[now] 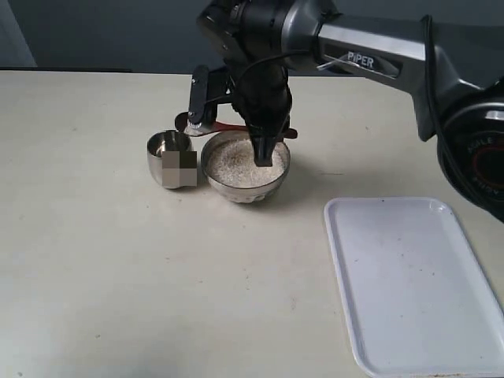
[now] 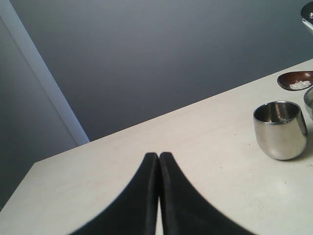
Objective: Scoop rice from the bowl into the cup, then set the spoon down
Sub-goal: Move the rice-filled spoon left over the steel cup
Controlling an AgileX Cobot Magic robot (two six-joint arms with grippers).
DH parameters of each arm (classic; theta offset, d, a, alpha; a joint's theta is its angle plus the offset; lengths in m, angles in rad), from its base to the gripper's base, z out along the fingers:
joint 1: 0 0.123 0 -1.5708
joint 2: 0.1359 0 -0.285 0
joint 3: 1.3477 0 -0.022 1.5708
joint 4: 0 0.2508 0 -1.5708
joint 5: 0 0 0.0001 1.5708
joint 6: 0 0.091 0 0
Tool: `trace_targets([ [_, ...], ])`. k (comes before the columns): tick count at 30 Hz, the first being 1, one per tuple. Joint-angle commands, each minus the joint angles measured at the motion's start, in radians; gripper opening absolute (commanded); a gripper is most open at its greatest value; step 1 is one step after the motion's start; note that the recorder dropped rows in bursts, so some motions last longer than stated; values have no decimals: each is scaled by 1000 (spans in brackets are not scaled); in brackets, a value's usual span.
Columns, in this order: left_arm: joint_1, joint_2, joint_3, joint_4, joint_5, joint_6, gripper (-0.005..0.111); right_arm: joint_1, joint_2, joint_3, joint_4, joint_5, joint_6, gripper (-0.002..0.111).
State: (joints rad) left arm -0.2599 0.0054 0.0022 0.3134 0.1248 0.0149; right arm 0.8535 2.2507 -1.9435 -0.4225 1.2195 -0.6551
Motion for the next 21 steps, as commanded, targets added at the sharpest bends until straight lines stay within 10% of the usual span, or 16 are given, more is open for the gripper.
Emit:
trace_targets([
  [1, 0, -5, -2, 0, -3, -7, 0, 7, -4, -6, -16, 2, 13, -1],
  [21, 0, -5, -2, 0, -3, -7, 0, 27, -4, -6, -56, 2, 67, -1],
])
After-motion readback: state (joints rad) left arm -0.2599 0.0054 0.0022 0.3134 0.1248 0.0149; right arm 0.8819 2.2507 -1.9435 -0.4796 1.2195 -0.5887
